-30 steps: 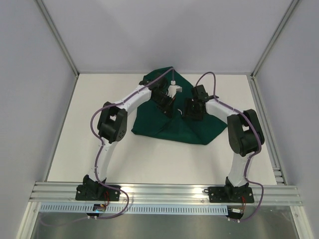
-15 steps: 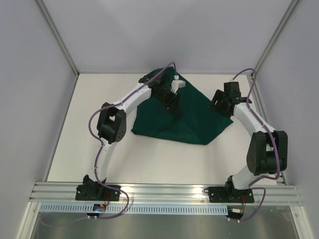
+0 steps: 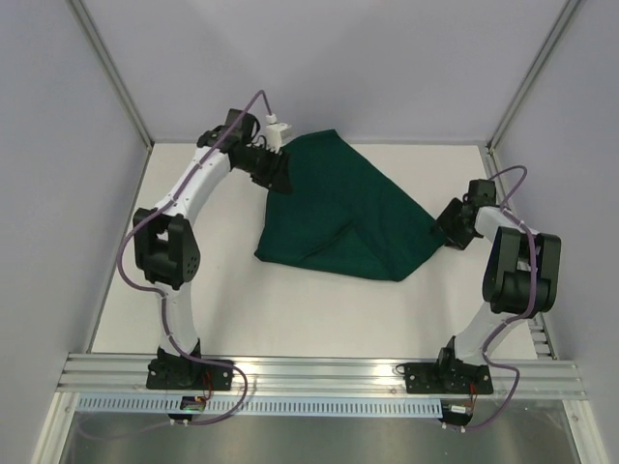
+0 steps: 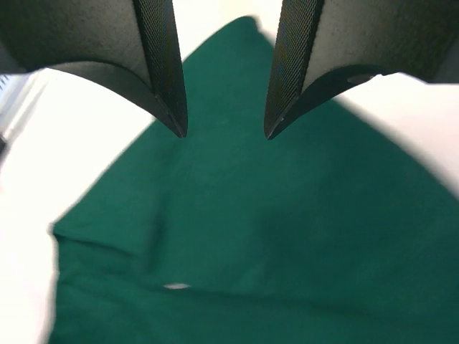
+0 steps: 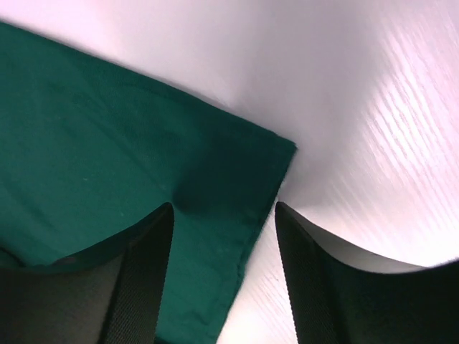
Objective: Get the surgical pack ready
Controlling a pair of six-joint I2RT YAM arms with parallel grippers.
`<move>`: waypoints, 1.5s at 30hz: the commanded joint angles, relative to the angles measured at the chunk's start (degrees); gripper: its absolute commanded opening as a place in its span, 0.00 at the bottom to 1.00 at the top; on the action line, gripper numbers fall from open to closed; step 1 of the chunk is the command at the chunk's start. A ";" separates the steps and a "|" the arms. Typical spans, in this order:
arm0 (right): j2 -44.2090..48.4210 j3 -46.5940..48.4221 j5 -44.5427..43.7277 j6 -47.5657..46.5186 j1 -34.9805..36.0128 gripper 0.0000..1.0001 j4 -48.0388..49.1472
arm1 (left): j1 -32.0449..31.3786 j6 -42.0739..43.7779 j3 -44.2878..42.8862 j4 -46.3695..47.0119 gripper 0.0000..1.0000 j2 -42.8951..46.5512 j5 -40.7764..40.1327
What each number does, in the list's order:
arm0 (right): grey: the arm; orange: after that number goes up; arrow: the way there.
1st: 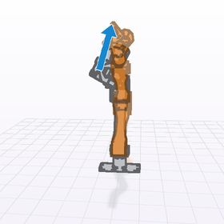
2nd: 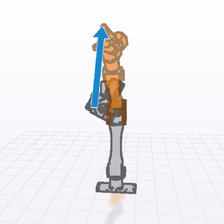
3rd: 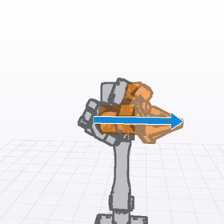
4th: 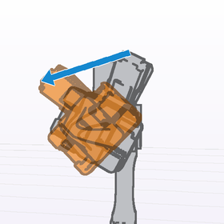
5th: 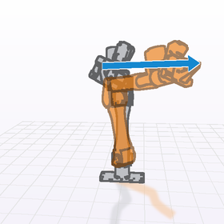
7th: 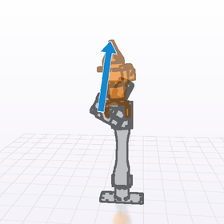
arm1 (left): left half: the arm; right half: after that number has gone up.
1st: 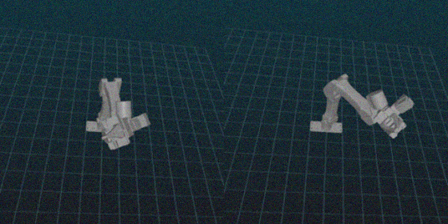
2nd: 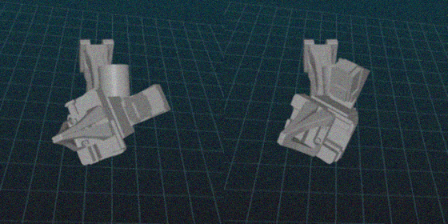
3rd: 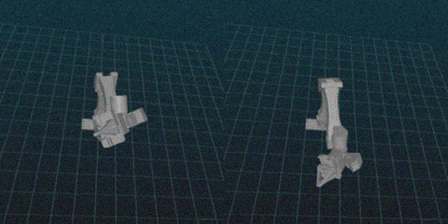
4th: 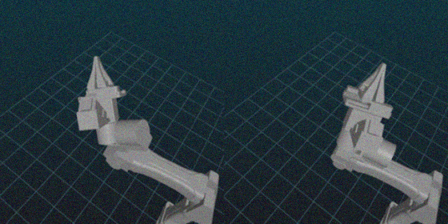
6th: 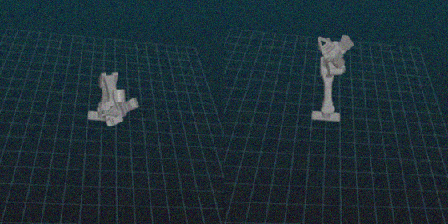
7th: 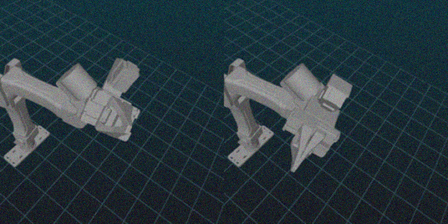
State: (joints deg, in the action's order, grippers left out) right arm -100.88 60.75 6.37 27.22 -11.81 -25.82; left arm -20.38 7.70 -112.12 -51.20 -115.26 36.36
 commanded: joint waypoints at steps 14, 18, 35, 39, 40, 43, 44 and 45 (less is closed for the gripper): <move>4.89 2.61 4.27 3.54 2.75 0.00 3.33 | 11.07 1.26 22.03 4.71 0.42 -2.24 -3.93; 9.90 7.52 0.84 4.24 9.34 0.00 1.22 | 10.98 1.70 23.34 4.44 0.39 -2.95 -1.83; 0.61 33.53 -4.97 15.40 45.02 0.01 8.77 | 10.98 2.58 24.58 5.85 0.25 -3.04 0.03; -7.02 39.26 -5.23 16.72 48.72 0.00 9.48 | 10.98 2.58 24.84 5.76 0.22 -2.95 0.81; -8.18 40.23 -5.05 17.51 49.25 0.01 9.82 | 10.98 2.58 24.75 5.76 0.21 -2.95 0.99; -12.40 41.64 -4.70 19.18 50.66 0.00 11.05 | 10.98 2.49 24.84 5.76 0.20 -2.95 1.78; -13.28 41.64 -5.14 19.79 51.18 0.00 11.41 | 10.98 2.49 24.84 5.85 0.20 -2.95 1.96; -14.86 41.38 -5.23 20.49 51.45 0.01 11.76 | 10.98 2.40 24.84 5.85 0.20 -2.95 1.96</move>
State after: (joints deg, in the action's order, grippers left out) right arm -113.84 98.43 1.39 43.40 38.24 -21.74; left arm -8.99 9.32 -87.37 -46.83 -117.99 34.50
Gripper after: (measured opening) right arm 0.022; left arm 0.204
